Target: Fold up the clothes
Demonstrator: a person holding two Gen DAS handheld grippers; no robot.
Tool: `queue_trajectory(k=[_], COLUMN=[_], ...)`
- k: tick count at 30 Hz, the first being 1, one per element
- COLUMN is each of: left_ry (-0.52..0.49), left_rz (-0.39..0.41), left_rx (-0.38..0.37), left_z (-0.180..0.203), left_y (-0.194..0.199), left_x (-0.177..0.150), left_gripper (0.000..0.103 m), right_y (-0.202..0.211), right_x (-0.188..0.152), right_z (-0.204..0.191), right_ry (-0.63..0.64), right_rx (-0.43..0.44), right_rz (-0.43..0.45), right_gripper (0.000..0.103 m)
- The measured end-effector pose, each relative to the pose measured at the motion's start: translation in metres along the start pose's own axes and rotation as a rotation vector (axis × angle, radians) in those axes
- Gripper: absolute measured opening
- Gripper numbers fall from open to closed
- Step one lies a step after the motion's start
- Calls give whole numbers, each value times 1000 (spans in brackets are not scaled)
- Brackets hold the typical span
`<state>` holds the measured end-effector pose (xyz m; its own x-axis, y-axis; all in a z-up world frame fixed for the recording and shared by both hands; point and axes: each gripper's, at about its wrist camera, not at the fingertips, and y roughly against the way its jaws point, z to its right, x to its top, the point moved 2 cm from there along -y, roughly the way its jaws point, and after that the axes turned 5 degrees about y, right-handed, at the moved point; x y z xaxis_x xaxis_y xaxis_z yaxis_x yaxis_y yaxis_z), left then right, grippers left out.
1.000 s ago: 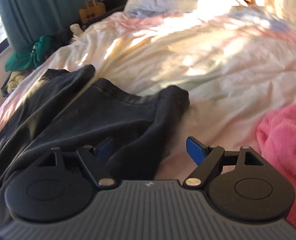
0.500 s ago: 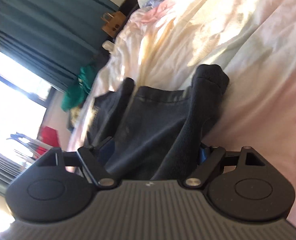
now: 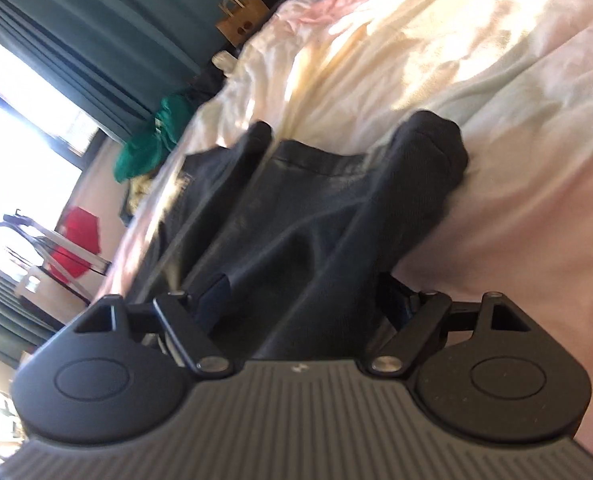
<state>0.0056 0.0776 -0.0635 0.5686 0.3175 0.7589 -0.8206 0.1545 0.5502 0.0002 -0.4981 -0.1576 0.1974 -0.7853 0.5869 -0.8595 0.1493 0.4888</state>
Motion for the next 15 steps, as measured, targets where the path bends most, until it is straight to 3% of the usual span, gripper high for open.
queue_trajectory(k=[3,5,8,10,12,15], left_ry=[1,1,18,41,63,60], left_rz=[3,9,26,41,25,-3], left_rx=[12,14,20,33,51,62], left_z=[0,0,-5,-9,-14,-21], left_y=[-1,1,9,15,18,27], left_x=[0,1,5,9,15,25], left_gripper=[91,92,92,96,97,97], right_y=[-2,-4,-6,-8,-9,-11], right_x=[-2,-4,-6,-7,-8,-7], right_z=[-1,-2,-3,-4,-4,7], right_ry=[21,35,56,69,76,19], right_rx=[-15,-25,-40,-50,-63,-98], right_rz=[-7,-12,-19,-23,-26,-21], right_gripper=[81,70,67,56,29,10])
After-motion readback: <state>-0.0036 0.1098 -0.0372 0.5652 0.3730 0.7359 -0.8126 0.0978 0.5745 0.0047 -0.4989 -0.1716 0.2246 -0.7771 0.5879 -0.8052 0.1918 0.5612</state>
